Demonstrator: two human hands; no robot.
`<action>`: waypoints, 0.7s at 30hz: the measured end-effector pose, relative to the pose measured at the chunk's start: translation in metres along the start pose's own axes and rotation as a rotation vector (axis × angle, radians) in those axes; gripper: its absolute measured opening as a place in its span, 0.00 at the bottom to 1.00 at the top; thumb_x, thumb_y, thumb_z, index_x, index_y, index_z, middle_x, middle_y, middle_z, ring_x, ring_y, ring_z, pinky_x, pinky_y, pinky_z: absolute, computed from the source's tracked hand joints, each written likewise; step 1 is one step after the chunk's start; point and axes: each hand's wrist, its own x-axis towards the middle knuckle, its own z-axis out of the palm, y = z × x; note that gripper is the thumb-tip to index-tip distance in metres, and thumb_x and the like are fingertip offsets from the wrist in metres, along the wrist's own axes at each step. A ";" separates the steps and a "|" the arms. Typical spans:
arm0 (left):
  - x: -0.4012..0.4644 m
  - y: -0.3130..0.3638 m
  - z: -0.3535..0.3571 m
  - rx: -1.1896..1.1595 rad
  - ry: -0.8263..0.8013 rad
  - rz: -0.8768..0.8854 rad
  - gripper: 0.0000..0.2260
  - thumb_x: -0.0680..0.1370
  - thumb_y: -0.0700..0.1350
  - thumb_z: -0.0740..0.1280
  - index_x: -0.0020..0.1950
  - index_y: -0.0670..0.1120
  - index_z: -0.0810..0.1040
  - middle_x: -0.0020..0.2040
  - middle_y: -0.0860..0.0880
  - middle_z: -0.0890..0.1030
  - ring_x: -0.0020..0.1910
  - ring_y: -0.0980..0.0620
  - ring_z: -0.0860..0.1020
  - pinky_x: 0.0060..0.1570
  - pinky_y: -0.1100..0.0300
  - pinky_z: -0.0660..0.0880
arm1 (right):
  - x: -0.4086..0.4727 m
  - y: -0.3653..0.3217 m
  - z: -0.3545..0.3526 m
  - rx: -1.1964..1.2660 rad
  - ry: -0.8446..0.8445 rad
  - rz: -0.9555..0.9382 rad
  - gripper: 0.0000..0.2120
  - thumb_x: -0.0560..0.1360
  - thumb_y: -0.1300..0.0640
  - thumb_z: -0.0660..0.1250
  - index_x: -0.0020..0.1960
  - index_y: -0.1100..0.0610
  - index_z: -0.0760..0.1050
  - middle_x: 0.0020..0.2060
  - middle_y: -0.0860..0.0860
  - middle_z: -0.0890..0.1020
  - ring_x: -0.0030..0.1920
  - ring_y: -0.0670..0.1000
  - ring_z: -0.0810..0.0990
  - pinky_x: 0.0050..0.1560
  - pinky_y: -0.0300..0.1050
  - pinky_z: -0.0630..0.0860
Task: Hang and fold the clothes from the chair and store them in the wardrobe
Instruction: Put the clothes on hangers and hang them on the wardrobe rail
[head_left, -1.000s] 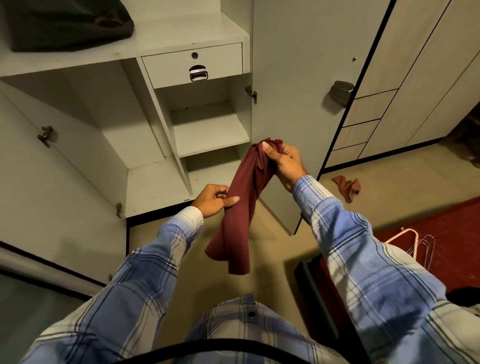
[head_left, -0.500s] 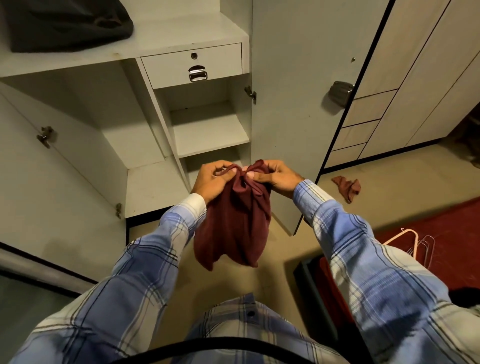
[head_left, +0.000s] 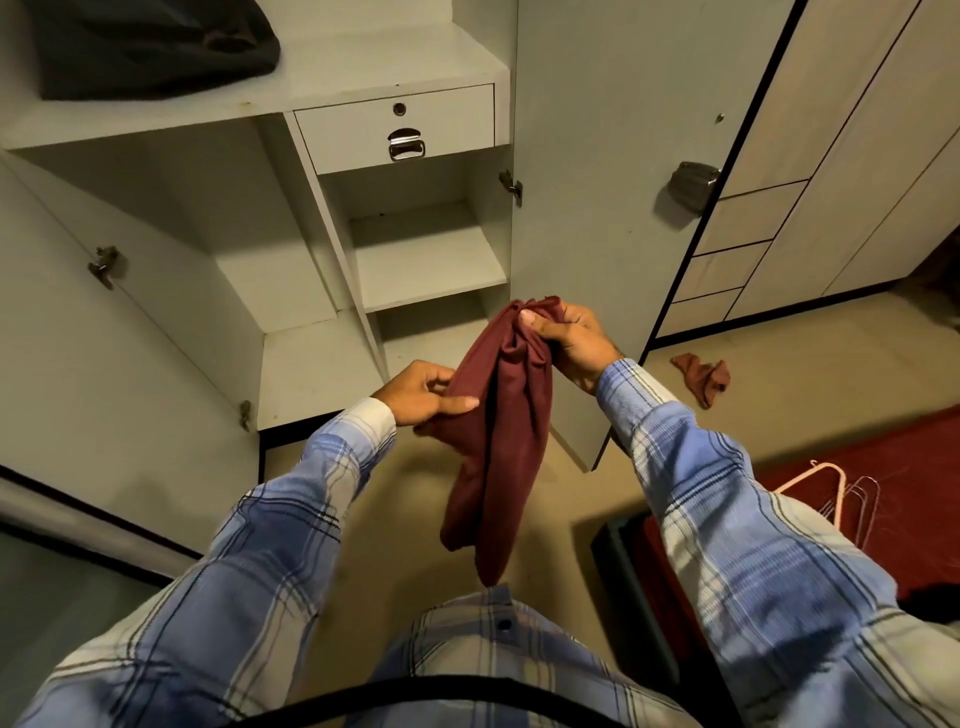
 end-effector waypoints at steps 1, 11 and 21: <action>0.001 -0.005 -0.001 0.052 -0.009 0.000 0.05 0.76 0.35 0.70 0.51 0.38 0.82 0.35 0.57 0.83 0.34 0.62 0.80 0.40 0.67 0.77 | -0.001 -0.002 -0.002 0.017 0.015 -0.004 0.04 0.75 0.68 0.65 0.48 0.63 0.78 0.38 0.51 0.85 0.39 0.47 0.84 0.47 0.40 0.81; 0.005 -0.013 -0.011 0.177 0.262 -0.044 0.10 0.79 0.38 0.67 0.38 0.47 0.74 0.21 0.61 0.71 0.23 0.65 0.70 0.29 0.73 0.65 | 0.001 -0.001 -0.022 0.009 0.180 -0.040 0.05 0.77 0.69 0.64 0.51 0.64 0.78 0.39 0.50 0.86 0.40 0.47 0.84 0.50 0.41 0.81; 0.007 -0.029 -0.020 0.193 0.500 -0.090 0.20 0.82 0.51 0.63 0.30 0.47 0.69 0.29 0.52 0.70 0.33 0.51 0.68 0.42 0.58 0.65 | 0.005 -0.004 -0.032 0.059 0.305 -0.058 0.04 0.77 0.66 0.66 0.48 0.62 0.79 0.38 0.51 0.85 0.40 0.49 0.84 0.47 0.42 0.81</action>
